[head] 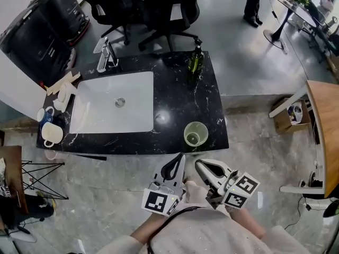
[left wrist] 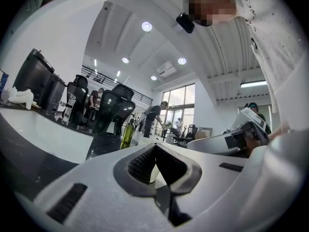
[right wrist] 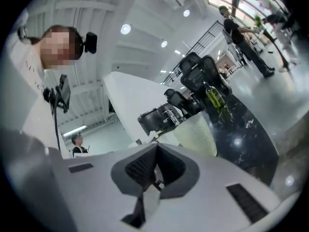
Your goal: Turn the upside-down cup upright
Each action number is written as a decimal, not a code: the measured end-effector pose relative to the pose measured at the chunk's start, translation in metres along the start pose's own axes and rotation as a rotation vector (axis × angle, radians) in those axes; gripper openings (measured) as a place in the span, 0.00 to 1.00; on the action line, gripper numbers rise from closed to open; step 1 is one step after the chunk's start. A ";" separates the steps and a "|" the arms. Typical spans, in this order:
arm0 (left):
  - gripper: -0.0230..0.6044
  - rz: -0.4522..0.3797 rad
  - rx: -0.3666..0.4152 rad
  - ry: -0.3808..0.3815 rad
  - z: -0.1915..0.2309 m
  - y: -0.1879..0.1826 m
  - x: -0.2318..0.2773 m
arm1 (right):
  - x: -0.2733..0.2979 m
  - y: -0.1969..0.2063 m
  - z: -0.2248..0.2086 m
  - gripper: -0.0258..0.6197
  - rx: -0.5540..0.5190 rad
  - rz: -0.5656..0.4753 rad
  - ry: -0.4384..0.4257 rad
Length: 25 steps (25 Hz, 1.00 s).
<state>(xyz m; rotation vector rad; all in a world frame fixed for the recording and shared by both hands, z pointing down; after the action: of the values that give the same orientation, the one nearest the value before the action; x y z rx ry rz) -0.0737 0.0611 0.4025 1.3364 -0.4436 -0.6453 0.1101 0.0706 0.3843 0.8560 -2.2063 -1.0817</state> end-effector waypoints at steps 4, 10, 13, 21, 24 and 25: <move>0.05 0.003 -0.005 0.014 -0.003 -0.001 0.006 | 0.006 -0.002 0.010 0.05 -0.102 0.008 0.064; 0.05 0.015 -0.008 0.019 -0.008 0.000 0.009 | 0.004 -0.001 0.007 0.05 -0.127 0.008 0.095; 0.05 0.019 -0.008 0.015 -0.010 0.001 0.008 | 0.002 -0.001 0.005 0.05 -0.126 0.000 0.108; 0.05 0.021 0.002 0.001 -0.015 -0.001 0.009 | 0.002 -0.008 0.011 0.05 -0.242 -0.020 0.129; 0.05 0.019 0.010 -0.008 -0.014 -0.004 0.009 | 0.000 -0.012 0.011 0.05 -0.267 -0.028 0.130; 0.05 0.018 0.014 -0.011 -0.014 -0.005 0.008 | 0.000 -0.013 0.011 0.05 -0.279 -0.030 0.130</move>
<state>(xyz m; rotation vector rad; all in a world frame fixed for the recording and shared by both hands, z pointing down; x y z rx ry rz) -0.0594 0.0653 0.3947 1.3410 -0.4693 -0.6367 0.1061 0.0696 0.3673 0.8123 -1.8866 -1.2747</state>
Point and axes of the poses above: the fingertips, and each gripper's own axes: x forward along the fingers, z to its left, y out of its underside, the point moved 10 cm from there along -x, backward along the fingers, and after that the axes turned 11 degrees about y, right-handed, at the moved point
